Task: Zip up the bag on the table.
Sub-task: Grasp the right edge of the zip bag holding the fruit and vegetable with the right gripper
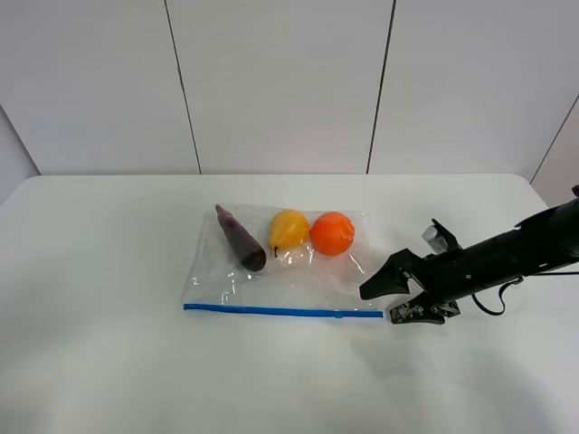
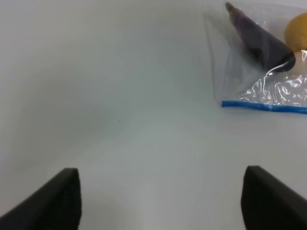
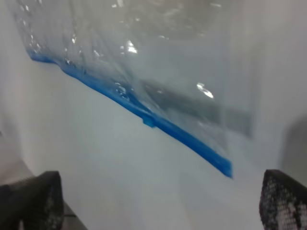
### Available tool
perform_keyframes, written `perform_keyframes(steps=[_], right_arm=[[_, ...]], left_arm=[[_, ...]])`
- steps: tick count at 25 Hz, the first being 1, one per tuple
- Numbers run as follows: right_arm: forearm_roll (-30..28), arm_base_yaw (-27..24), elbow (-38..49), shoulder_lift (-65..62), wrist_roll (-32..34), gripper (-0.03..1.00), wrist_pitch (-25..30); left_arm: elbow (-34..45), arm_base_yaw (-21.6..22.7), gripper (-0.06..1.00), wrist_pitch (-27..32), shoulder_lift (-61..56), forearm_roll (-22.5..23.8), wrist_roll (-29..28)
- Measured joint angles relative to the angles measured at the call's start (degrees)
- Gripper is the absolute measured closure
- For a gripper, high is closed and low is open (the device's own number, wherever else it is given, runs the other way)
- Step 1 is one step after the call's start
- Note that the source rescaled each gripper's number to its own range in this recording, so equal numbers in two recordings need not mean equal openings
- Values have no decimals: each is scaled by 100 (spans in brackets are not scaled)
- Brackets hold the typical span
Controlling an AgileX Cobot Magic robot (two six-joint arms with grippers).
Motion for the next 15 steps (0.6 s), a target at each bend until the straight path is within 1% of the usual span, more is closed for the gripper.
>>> perform_keyframes(steps=[4,9,13,15], right_arm=[[-269,207,-157,1,205,5,-105],[-327,254,-161,138,285,5,-137],[-107,254,-187,379,221,6,184],[10,254,-194,418,120,6,208]], left_arm=[[0,0,-5,0,0,0,0],[0,0,-5,0,0,0,0],[0,0,-5,0,0,0,0],[0,0,-5,0,0,0,0]])
